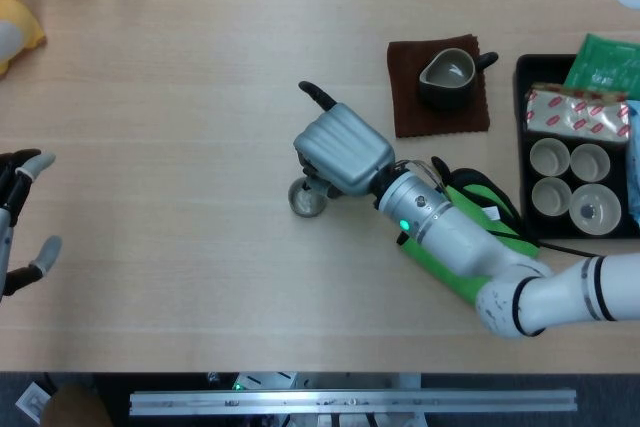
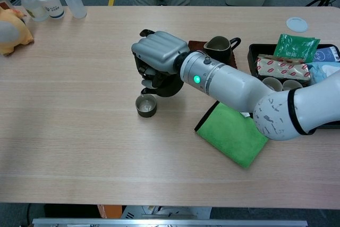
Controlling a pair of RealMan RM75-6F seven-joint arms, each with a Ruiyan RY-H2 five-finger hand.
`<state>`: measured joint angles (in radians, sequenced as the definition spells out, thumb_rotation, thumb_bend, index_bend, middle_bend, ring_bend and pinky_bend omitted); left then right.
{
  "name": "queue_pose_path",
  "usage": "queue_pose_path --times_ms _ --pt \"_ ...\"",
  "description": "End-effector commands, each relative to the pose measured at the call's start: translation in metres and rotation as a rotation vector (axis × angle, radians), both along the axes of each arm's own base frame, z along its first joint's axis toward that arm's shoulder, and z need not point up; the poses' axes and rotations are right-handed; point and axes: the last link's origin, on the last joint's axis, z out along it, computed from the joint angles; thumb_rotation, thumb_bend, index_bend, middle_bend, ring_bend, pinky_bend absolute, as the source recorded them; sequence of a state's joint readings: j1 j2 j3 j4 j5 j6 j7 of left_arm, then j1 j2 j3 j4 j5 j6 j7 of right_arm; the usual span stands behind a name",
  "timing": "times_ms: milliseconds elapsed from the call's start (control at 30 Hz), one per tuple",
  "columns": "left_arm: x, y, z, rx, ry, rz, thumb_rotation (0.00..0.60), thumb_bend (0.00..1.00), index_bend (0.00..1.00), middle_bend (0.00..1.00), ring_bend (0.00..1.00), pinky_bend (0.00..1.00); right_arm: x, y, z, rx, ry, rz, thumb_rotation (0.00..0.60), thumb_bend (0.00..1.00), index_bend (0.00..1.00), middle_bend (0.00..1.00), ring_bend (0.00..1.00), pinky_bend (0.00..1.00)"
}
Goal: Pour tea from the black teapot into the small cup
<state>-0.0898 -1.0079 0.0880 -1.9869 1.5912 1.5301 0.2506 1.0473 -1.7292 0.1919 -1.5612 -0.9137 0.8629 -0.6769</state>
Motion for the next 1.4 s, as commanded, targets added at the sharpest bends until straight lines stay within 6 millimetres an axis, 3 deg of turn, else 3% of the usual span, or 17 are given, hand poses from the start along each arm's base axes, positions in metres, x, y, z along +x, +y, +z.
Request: queue_pose_path --times_ms 33,1400 --pt "0.0007 -0.0003 -0.0002 -0.002 -0.002 -0.002 0.600 0.27 0.16 0.19 0.16 0.21 0.0012 -0.0004 0.0000 -0.004 0.007 0.006 0.599 0.32 1.00 0.91 0.85 0.00" --pt "0.0015 -0.0015 -0.0044 -0.035 -0.024 0.009 0.600 0.27 0.16 0.19 0.16 0.20 0.0000 -0.0025 0.0071 -0.051 0.078 0.040 0.600 0.32 1.00 0.91 0.85 0.00"
